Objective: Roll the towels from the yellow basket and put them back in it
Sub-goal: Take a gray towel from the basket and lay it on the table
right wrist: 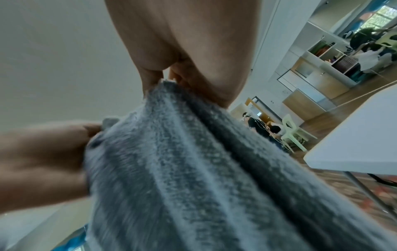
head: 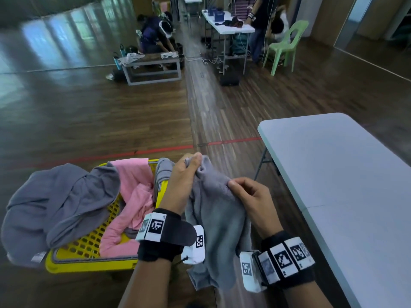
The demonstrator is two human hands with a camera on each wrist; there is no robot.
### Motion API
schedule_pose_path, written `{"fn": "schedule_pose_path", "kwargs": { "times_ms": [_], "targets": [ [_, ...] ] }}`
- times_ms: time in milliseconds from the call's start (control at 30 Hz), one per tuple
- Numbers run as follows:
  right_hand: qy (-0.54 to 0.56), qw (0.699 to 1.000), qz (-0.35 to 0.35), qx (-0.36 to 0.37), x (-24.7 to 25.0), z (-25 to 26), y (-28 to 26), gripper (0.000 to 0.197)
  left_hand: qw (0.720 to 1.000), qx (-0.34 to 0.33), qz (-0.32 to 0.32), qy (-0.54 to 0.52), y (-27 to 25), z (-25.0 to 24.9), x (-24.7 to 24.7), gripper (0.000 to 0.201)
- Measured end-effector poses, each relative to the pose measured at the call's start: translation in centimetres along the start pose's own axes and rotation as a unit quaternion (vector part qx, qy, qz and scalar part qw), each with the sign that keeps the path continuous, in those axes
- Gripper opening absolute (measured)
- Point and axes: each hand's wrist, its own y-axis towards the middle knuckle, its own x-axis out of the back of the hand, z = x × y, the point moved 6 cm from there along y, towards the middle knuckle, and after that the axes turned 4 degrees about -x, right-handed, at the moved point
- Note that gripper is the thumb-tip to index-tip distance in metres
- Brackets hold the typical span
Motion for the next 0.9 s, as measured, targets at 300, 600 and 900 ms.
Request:
{"fn": "schedule_pose_path", "kwargs": {
  "times_ms": [300,600,900],
  "targets": [
    [-0.028,1.0,0.01,-0.005,3.6,-0.5,1.9,0.017,0.999,0.007,0.017,-0.042,0.5,0.2,-3.9,0.033],
    [-0.008,0.996,0.064,-0.055,8.2,-2.3,2.6,0.019,0.993,0.003,-0.116,0.003,1.2,1.5,-7.2,0.043],
    [-0.031,0.987,0.151,-0.044,9.1,-4.6,5.1,0.023,0.989,0.055,0.061,0.121,3.2,4.5,-9.5,0.048]
  ]
}}
